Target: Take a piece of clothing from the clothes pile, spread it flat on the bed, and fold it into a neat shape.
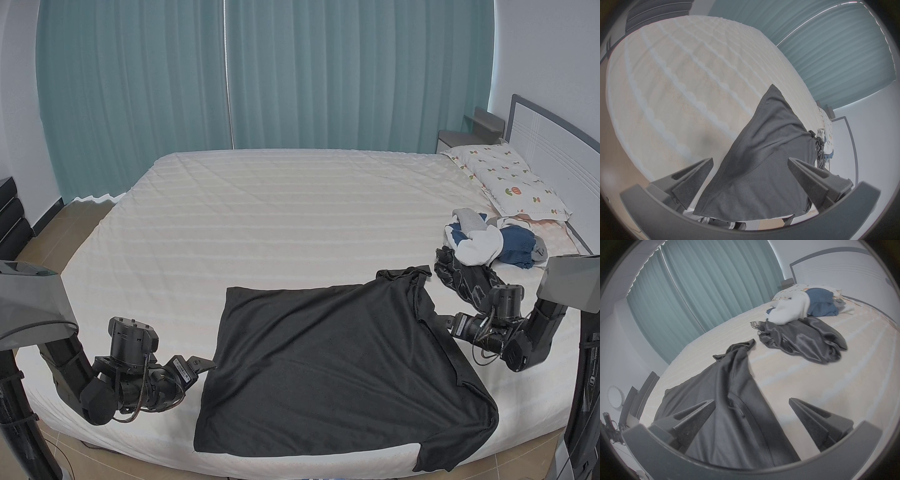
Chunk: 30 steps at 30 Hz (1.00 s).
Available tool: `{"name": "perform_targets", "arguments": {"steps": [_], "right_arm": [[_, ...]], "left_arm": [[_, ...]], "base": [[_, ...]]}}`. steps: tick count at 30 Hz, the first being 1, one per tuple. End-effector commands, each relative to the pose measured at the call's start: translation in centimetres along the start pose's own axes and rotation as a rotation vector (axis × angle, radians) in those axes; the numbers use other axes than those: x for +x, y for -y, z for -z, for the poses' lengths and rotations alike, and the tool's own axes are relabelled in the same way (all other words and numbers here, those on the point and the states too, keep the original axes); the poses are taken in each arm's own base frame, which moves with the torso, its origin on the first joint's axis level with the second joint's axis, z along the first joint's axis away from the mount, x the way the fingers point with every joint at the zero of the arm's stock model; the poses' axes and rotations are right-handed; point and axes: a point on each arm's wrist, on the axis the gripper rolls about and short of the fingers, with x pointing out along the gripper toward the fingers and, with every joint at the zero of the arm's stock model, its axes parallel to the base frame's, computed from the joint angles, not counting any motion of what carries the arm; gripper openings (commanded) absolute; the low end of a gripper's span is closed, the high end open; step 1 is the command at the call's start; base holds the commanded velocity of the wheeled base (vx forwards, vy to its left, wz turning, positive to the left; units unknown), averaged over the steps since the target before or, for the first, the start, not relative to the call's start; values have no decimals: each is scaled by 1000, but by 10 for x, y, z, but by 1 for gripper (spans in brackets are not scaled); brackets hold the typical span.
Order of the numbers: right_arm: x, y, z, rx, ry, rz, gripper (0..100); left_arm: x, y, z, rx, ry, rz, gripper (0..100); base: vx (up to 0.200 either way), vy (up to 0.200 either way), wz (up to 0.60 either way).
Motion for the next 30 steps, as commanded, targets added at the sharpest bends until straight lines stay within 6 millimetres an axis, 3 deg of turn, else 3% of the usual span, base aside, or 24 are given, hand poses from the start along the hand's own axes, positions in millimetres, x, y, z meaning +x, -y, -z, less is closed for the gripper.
{"name": "perform_targets", "arguments": {"steps": [1, 10, 17, 18, 25, 30], "right_arm": [[40, -34, -10, -40, -6, -5, 100], [72, -38, -11, -48, -57, 29, 100], [82, -41, -14, -52, -84, 44, 100], [82, -41, -14, -51, -93, 54, 0], [76, -39, -25, -34, -66, 53, 0], [71, -28, -38, 28, -40, 68, 0]], "left_arm": [[4, -3, 2, -19, -12, -14, 100], [5, -2, 4, -14, -19, -14, 100], [7, -3, 5, -14, -24, -22, 100], [7, -3, 5, -14, -22, -19, 100], [7, -3, 5, -14, -23, -21, 100], [6, -4, 5, -13, -25, -23, 100]], "base": [[0, 0, 0], [0, 0, 0], [0, 0, 0], [0, 0, 0], [0, 0, 0], [0, 0, 0]]}}
